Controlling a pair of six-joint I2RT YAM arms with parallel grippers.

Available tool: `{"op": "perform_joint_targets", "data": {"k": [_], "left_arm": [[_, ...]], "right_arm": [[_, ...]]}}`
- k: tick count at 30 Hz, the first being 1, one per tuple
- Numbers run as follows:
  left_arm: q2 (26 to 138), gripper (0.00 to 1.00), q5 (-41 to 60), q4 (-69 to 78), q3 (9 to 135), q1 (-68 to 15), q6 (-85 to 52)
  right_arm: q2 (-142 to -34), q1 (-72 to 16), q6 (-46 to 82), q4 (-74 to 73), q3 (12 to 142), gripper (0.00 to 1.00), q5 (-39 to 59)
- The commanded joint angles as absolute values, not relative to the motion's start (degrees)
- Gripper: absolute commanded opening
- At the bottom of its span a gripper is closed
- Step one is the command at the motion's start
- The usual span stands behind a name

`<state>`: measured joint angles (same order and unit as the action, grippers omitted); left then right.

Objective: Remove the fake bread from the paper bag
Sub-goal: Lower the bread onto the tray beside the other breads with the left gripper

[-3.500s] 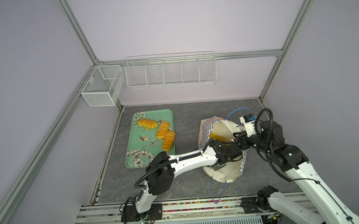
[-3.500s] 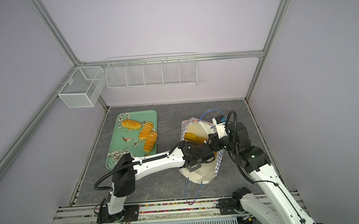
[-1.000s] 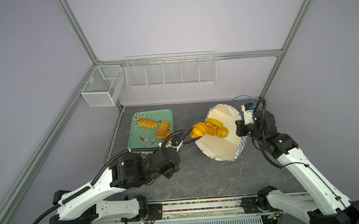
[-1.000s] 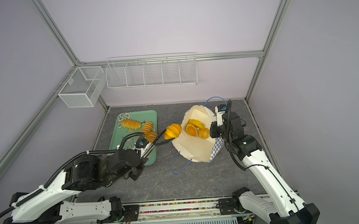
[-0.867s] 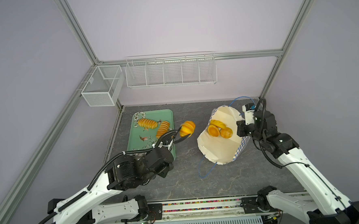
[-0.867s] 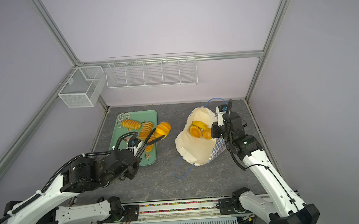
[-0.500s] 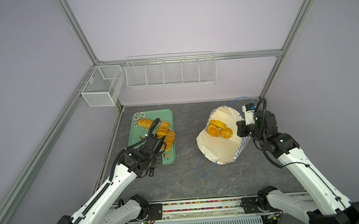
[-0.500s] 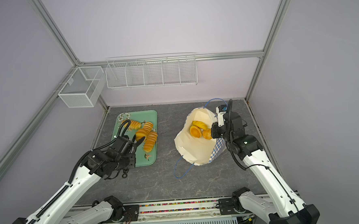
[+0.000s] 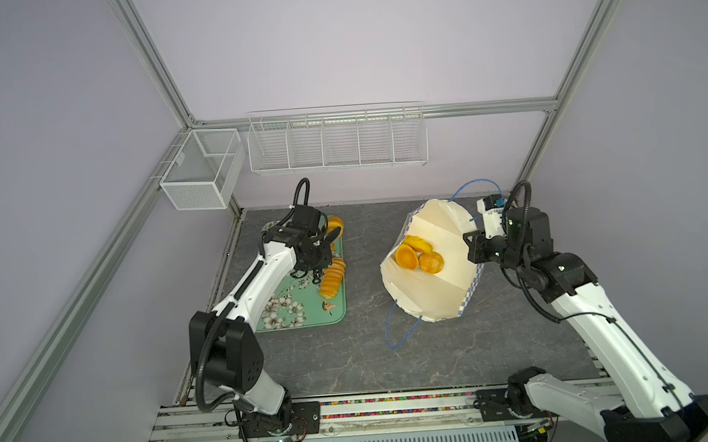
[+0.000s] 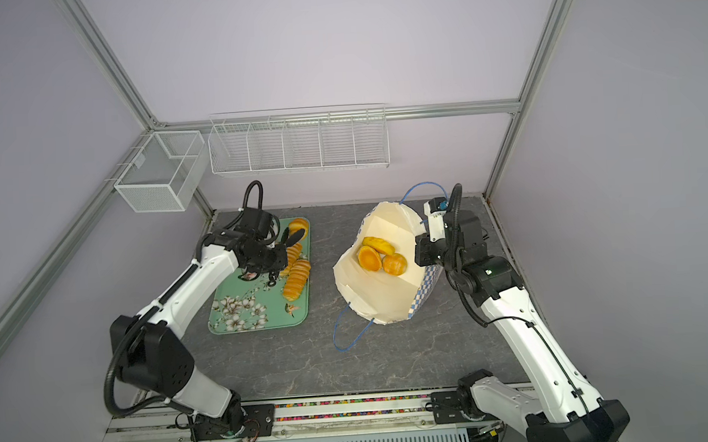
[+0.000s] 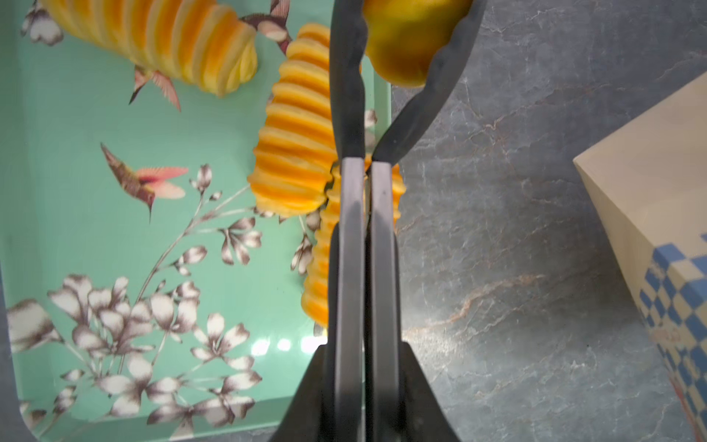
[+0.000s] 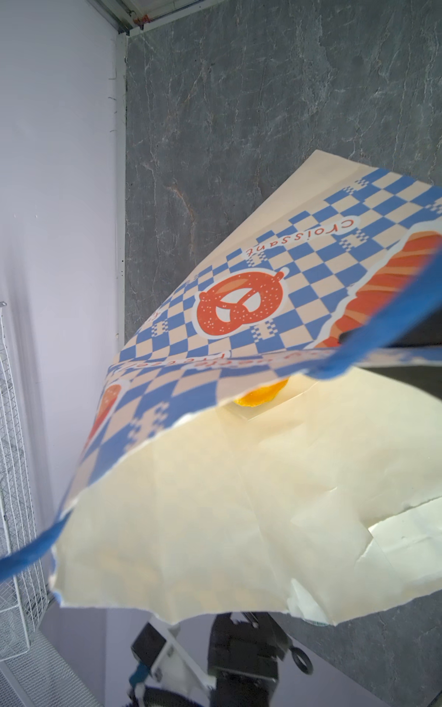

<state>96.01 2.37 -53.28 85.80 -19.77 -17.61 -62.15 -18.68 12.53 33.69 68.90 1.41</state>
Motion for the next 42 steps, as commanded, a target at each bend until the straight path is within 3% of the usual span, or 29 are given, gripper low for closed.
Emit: {"op": "perform_joint_targets", "data": {"k": [1,7,17,24,29,42], "left_arm": [[104.4,0.00,3.1,-52.4,93.6,-17.5,-14.9],[115.4,0.00,2.2,-52.1,101.9,-15.7,-14.4],[122.2,0.00,1.9,-51.9,106.3,-14.2,-14.1],[121.8,0.27,1.7,-55.5,106.6,-14.2,-13.4],[120.0,0.37,2.8,-54.7,104.6,-14.2,-12.5],[114.5,0.43,3.8,-54.6,101.7,-14.2,-11.7]], "right_arm": [[-62.8,-17.9,11.3,31.5,70.3,0.07,2.2],[-64.4,-17.3,11.8,31.1,70.0,0.07,2.2],[-67.0,-17.2,12.4,29.7,69.1,0.07,2.6],[-67.5,-17.2,11.7,29.0,69.2,0.07,1.9],[-68.3,-17.1,11.2,28.6,69.3,0.07,1.8],[-70.6,-17.0,11.4,29.3,70.4,0.07,2.3]]}}
